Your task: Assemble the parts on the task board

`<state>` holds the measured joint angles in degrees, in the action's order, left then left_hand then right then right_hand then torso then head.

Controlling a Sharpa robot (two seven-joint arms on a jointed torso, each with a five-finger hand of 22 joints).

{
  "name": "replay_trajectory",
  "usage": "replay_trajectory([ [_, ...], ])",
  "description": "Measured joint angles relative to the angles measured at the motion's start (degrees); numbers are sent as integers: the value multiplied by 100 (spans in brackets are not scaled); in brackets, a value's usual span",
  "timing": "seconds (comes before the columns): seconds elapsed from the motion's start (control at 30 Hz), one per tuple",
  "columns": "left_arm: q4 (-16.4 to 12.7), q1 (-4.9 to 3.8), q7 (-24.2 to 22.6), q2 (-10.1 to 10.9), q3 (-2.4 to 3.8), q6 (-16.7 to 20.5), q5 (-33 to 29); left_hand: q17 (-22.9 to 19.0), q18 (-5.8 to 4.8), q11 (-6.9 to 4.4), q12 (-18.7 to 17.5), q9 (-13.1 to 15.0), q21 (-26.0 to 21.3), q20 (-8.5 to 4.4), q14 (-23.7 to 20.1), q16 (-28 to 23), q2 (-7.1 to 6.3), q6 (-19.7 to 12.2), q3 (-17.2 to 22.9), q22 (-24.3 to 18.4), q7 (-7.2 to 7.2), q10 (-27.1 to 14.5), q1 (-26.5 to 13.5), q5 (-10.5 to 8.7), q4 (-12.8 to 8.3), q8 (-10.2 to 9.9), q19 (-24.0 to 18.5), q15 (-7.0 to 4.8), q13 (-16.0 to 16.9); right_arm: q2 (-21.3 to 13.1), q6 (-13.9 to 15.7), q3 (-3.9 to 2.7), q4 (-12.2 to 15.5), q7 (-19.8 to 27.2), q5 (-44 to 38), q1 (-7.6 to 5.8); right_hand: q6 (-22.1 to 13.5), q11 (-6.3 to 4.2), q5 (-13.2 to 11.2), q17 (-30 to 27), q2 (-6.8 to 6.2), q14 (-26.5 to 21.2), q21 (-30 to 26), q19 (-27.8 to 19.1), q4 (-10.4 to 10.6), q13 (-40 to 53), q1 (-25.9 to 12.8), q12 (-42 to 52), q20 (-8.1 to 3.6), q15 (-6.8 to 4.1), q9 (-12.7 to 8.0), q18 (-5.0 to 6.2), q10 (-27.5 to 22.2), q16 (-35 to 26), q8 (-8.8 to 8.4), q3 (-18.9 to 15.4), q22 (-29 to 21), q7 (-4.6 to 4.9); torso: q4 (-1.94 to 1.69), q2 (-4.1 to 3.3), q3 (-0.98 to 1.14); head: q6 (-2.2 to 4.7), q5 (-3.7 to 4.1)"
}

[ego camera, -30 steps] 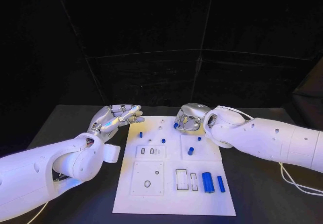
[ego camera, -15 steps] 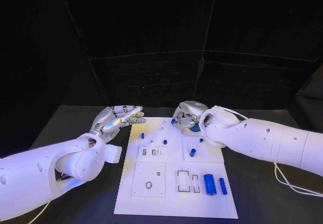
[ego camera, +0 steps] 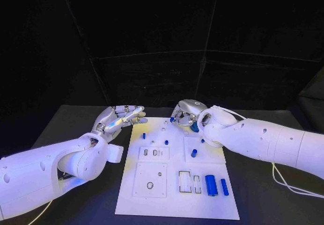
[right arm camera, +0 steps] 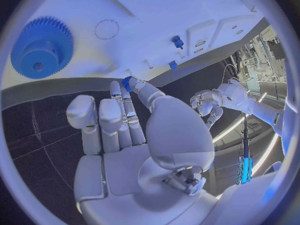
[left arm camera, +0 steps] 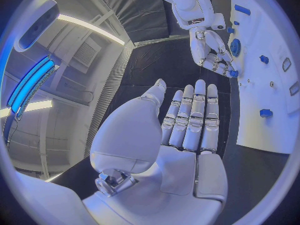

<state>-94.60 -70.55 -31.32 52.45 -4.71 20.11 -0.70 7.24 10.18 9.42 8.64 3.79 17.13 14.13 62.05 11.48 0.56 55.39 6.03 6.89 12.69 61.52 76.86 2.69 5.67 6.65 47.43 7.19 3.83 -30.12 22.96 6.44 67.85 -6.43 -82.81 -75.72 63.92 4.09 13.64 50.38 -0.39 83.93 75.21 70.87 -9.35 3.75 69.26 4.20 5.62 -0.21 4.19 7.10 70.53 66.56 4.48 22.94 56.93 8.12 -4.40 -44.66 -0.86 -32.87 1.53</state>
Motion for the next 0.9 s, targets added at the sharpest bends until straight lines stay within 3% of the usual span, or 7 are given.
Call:
replay_trajectory([
  [0.9,42,-11,10,-34,0,-30,1,3,0,0,-26,0,0,0,0,0,0,0,0,-4,0,0,0,0,0,0,0,0,0,390,10,-2,-299,48,92,1,4,0,-3,-16,-8,0,0,0,29,0,-7,0,0,0,-2,1,0,-20,-12,0,-1,-20,7,-12,-4,-21,-51],
])
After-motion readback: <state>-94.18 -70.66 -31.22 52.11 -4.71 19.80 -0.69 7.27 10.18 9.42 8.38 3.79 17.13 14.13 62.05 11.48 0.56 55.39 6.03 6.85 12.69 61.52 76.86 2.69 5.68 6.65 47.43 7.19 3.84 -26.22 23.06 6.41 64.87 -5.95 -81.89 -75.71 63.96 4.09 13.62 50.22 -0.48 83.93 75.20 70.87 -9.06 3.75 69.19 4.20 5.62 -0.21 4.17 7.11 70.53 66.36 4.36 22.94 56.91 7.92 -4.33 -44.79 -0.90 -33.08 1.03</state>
